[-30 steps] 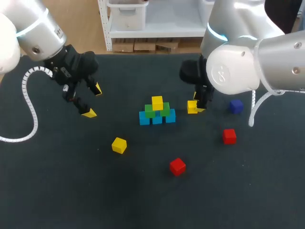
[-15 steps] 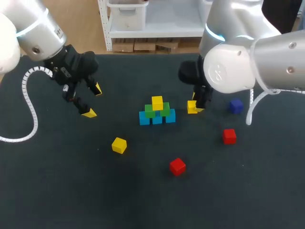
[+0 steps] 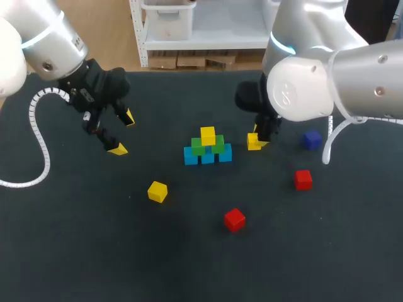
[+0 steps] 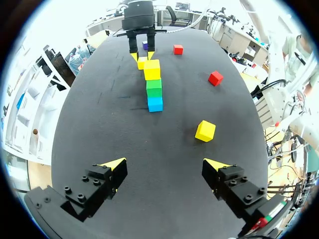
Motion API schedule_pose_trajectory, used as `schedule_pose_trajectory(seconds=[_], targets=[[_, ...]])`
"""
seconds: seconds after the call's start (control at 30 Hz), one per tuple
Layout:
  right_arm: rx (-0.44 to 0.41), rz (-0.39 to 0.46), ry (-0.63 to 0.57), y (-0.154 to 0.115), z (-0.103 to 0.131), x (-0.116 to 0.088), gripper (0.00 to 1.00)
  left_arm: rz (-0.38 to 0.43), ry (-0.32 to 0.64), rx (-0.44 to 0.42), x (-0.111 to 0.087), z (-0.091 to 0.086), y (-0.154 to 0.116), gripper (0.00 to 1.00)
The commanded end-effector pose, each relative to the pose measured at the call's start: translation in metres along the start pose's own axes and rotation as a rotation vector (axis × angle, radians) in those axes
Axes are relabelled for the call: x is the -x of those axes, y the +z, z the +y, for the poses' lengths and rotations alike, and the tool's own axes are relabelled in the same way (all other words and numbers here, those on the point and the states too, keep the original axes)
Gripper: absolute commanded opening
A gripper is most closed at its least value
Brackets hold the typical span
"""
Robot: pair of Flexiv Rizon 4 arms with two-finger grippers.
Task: Place the blue cubes, place green cubes on the blue cubes, place the yellow cubes on the green cubes, then place the red cubes on the yellow cubes, and place purple cube on the red cubes.
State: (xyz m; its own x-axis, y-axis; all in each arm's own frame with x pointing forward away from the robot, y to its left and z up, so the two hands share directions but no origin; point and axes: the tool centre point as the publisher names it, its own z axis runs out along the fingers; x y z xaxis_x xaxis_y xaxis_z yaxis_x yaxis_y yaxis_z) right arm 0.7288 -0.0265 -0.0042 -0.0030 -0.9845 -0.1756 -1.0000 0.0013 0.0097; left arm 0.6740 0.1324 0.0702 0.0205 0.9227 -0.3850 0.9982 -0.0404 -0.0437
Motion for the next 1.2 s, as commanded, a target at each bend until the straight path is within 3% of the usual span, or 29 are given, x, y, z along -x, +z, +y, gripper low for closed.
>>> schedule_pose_trajectory(seconds=[0.03, 0.37, 0.67, 1.2], targets=[[0.003, -0.001, 0.002, 0.0, -0.001, 0.0, 0.0, -0.001, 0.002, 0.002, -0.001, 0.0, 0.0, 1.0], [-0.022, 0.004, 0.0, -0.031, 0.0, 0.003, 0.0, -0.001, 0.002, 0.002, -0.001, 0.0, 0.0, 1.0], [-0.017, -0.012, 0.001, -0.065, 0.003, 0.019, 0.0, -0.001, 0.002, 0.002, -0.001, 0.0, 0.0, 1.0], [-0.009, -0.044, -0.036, -0.067, 0.017, 0.064, 0.0, -0.001, 0.002, 0.002, -0.001, 0.0, 0.0, 1.0]])
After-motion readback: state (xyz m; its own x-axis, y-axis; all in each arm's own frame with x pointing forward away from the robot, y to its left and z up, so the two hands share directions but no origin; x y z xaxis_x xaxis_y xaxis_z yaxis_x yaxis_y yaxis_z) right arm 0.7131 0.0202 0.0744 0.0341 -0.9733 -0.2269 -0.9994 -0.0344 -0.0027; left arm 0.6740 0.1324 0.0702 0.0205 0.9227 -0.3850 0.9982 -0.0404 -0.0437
